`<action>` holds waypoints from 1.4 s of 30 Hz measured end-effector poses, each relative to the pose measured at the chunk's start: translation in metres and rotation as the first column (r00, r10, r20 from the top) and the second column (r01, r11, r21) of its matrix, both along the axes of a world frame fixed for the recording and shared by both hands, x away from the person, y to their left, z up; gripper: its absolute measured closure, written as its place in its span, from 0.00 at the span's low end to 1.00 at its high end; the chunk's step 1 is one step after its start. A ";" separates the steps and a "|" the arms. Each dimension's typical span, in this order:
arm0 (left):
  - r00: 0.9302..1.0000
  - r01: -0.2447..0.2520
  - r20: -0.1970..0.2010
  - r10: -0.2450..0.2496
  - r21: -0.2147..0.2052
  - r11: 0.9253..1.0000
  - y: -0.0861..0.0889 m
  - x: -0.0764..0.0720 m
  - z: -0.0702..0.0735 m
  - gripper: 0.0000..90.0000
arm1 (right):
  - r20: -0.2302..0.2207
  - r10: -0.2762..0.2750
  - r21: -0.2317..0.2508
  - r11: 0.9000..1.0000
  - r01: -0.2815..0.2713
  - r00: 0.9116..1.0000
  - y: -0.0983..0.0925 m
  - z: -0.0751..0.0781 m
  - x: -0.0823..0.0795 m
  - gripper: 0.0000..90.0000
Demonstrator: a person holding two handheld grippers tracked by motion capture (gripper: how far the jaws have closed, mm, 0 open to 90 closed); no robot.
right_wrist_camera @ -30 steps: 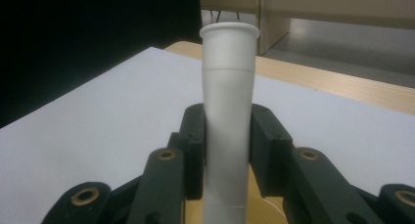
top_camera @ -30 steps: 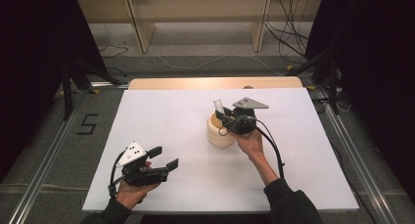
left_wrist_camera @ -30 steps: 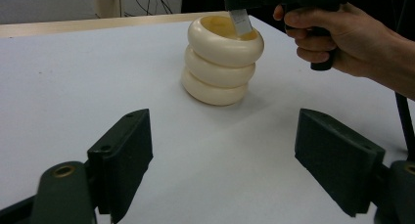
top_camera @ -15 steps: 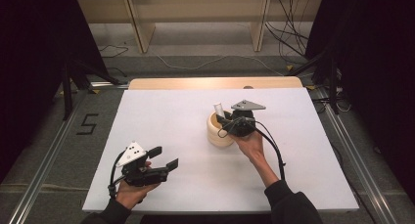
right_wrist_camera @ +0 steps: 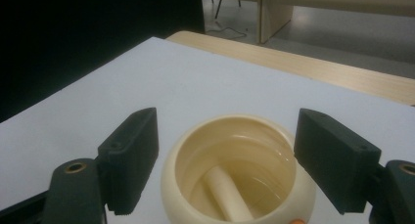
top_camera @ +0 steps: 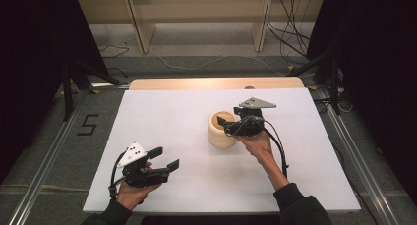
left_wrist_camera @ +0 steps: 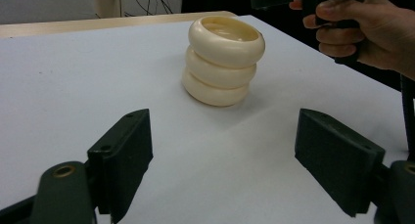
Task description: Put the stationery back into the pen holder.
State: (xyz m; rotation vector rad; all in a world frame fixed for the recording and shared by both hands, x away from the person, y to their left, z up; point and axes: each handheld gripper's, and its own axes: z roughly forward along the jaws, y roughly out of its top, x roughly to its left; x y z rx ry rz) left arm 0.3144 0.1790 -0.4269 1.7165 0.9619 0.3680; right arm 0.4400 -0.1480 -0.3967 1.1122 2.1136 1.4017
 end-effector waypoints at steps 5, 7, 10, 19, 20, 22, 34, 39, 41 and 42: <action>1.000 0.001 -0.002 -0.001 0.001 1.000 0.000 0.000 0.000 0.23 | 0.000 0.021 0.000 1.000 -0.021 1.000 -0.006 0.006 -0.009 0.26; 1.000 0.002 -0.003 -0.002 0.001 1.000 0.000 0.000 0.000 0.23 | 0.003 0.029 0.000 1.000 -0.029 1.000 -0.008 0.008 -0.013 0.26; 1.000 0.004 -0.002 -0.004 0.001 1.000 0.000 0.000 0.000 0.23 | 0.013 0.041 0.017 0.999 -0.042 0.999 -0.011 0.012 -0.021 0.25; 1.000 0.004 -0.003 -0.004 -0.007 1.000 0.002 0.001 0.000 0.23 | 0.014 0.079 0.027 0.997 -0.079 0.997 -0.025 0.012 -0.047 0.23; 1.000 0.004 -0.002 -0.004 -0.008 1.000 0.002 0.001 0.000 0.23 | 0.013 0.083 0.024 0.996 -0.083 0.996 -0.027 0.011 -0.050 0.23; 1.000 0.004 -0.002 -0.004 -0.008 1.000 0.002 0.001 0.000 0.23 | 0.009 0.083 0.025 0.996 -0.084 0.996 -0.030 0.010 -0.055 0.23; 1.000 0.005 0.001 -0.004 -0.013 1.000 0.004 0.000 0.001 0.23 | 0.020 0.045 0.067 0.997 -0.046 0.999 -0.066 -0.006 -0.096 0.23; 1.000 0.001 0.003 -0.001 -0.015 1.000 0.005 0.000 0.001 0.23 | 0.019 0.018 0.080 0.997 -0.019 1.000 -0.080 -0.012 -0.108 0.23; 1.000 0.002 0.004 -0.002 -0.016 1.000 0.005 -0.001 0.001 0.23 | 0.019 0.011 0.082 0.997 -0.013 1.000 -0.083 -0.014 -0.111 0.23; 1.000 0.002 0.005 -0.002 -0.017 1.000 0.005 0.000 0.001 0.23 | 0.020 0.010 0.084 0.996 -0.012 1.000 -0.085 -0.014 -0.112 0.23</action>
